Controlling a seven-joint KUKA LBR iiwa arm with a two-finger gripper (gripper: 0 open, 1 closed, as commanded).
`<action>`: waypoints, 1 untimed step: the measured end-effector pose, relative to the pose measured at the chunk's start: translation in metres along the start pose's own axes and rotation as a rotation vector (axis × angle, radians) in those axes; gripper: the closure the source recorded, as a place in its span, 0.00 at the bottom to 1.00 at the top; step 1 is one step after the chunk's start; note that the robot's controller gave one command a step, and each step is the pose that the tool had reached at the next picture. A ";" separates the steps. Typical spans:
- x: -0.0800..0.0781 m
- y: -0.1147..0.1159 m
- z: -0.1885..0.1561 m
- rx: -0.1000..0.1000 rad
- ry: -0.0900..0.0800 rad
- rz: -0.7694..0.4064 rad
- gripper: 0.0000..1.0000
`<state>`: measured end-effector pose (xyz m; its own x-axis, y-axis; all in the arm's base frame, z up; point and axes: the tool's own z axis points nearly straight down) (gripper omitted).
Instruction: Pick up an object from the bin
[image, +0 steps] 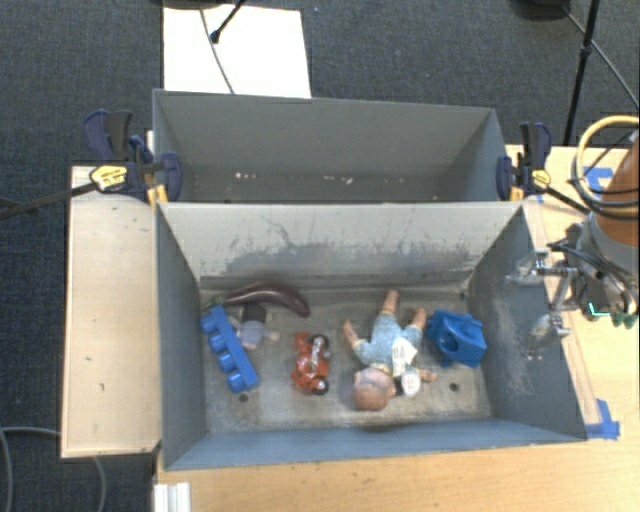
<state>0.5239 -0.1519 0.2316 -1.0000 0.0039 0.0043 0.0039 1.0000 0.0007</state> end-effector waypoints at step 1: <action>-0.002 0.001 -0.004 0.002 -0.008 -0.006 0.00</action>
Offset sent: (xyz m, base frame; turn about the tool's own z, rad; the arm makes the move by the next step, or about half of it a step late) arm 0.0501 0.0046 -0.1616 0.1032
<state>0.5256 -0.1511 0.2358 -1.0000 -0.0016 -0.0036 -0.0016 1.0000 -0.0011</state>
